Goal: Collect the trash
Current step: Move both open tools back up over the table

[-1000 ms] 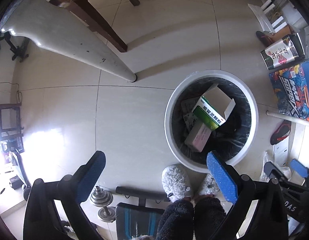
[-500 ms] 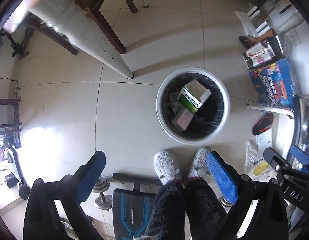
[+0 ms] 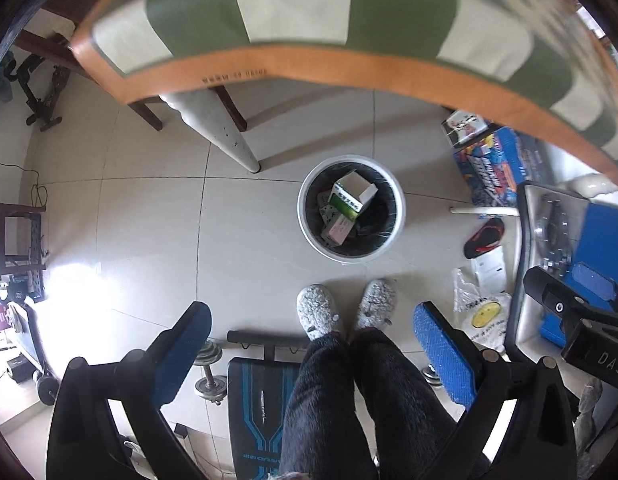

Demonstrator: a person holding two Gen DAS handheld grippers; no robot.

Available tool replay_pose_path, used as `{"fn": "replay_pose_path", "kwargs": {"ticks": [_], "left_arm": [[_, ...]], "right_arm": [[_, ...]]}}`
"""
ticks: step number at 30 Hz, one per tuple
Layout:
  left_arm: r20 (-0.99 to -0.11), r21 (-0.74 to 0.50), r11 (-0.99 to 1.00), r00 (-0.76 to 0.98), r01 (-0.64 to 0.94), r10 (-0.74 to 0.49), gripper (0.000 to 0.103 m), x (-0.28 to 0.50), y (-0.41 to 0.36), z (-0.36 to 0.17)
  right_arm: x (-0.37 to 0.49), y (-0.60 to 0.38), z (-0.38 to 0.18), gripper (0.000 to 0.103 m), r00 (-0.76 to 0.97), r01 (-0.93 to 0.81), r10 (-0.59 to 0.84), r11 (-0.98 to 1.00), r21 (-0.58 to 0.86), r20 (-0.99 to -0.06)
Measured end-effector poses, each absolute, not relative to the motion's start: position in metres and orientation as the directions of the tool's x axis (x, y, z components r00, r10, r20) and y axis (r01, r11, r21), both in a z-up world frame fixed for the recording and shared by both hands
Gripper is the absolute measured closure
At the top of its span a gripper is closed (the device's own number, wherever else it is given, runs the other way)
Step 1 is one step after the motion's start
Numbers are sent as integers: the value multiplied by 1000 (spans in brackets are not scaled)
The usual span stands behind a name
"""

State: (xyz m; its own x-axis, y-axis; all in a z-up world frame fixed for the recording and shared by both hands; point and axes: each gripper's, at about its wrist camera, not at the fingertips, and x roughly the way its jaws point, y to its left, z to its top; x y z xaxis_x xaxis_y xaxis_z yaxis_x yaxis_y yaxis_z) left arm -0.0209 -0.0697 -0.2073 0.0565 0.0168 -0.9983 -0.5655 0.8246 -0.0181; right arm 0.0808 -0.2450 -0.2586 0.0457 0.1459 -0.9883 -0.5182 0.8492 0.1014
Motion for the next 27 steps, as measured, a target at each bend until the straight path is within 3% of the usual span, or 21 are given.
{"fn": "replay_pose_path", "kwargs": {"ticks": [12,20,27], "left_arm": [[-975,-56,840,210,-540,70,0,-6,-59,-103],[-943,-11,859,291,-512,161,0,86,-27,-36],[-947,-21,854,285,-520,150,0,208,-5,-21]], "right_arm": [[75,-244,-130,0,64,-480,217,863,161,-974],[138,-240,-50,0,134,-351,339,895,275,-931],[244,-252,-19,0,194,-209,372,920,332,-908]]}}
